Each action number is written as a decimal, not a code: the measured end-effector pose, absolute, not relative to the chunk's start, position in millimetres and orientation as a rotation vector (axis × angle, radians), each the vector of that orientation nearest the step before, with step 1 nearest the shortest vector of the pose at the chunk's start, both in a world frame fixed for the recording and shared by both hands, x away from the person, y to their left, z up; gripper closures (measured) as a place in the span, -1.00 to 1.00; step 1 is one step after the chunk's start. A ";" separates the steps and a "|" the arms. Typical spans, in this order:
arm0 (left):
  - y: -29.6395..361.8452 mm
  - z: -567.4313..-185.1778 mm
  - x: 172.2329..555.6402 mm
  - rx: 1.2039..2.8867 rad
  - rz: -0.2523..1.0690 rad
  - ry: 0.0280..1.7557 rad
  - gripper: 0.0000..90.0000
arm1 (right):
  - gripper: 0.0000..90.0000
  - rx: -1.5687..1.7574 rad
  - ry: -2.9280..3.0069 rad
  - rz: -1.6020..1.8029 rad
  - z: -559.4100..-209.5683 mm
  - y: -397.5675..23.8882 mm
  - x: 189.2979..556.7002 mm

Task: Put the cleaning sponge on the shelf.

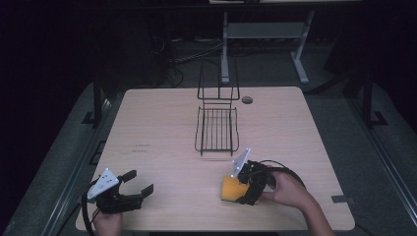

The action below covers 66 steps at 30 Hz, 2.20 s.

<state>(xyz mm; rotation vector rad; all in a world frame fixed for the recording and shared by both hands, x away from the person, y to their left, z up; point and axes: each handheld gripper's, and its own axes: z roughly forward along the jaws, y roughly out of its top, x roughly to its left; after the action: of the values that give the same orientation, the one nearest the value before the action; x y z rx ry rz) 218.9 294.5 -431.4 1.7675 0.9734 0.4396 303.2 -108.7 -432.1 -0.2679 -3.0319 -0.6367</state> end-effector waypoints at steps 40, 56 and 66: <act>296.3 -432.0 219.3 1.760 0.433 0.975 -0.72 | -0.53 -0.247 -3.086 -0.572 -446.7 -106.0 299.6; 296.6 -431.4 218.5 1.756 0.434 0.977 -0.71 | -0.52 -0.221 -3.075 -0.616 -428.8 -98.2 310.8; 295.0 -431.7 218.9 1.760 0.432 0.972 -0.72 | -0.52 -0.197 -3.092 -0.616 -415.8 -91.6 322.1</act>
<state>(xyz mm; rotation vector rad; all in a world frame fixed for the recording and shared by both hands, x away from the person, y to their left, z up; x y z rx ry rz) 218.9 295.0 -431.7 1.7603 0.9725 0.4324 322.1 -91.6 -415.8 -0.1973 -3.0918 -0.6161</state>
